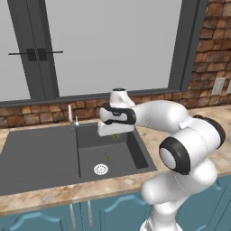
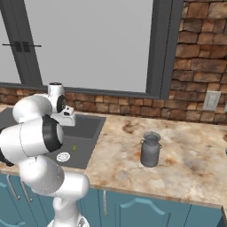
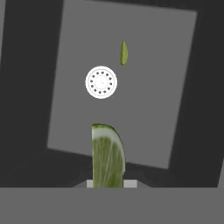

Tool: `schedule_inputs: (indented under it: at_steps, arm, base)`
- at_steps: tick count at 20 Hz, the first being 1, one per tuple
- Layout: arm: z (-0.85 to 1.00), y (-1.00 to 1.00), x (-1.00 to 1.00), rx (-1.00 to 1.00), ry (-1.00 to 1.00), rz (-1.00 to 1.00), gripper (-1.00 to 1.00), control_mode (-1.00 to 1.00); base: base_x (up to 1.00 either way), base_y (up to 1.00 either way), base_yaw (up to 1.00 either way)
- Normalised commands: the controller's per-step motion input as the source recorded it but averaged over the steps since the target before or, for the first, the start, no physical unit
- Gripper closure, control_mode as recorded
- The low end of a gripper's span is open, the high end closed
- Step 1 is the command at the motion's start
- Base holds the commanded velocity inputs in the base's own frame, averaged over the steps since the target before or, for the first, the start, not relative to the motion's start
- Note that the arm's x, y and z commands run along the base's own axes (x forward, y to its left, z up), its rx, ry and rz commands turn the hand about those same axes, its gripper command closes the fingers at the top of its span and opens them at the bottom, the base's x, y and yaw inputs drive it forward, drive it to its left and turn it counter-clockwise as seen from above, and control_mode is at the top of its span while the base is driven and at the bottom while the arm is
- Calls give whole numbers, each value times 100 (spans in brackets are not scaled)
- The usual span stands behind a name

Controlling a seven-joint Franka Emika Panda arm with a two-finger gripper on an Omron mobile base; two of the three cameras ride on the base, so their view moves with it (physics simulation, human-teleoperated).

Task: Pick up all produce items and place them in the sink. Turn on the sink faucet to wash them. Then turn the sink off and put them in the tray.

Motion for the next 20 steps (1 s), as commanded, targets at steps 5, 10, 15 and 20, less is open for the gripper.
schedule_inputs:
  at_steps: [5,10,15,20]
  arm:
    - [21,-12,-39,0,1,0,100,-100]
    - [2,-17,-20,0,5,0,100,-100]
    - [0,-5,-19,0,0,0,100,100]
    - [0,0,0,0,0,0,100,100]
  base:
    - [0,0,0]
    - [0,0,0]
    - [-57,-9,0]
    - [-91,-1,0]
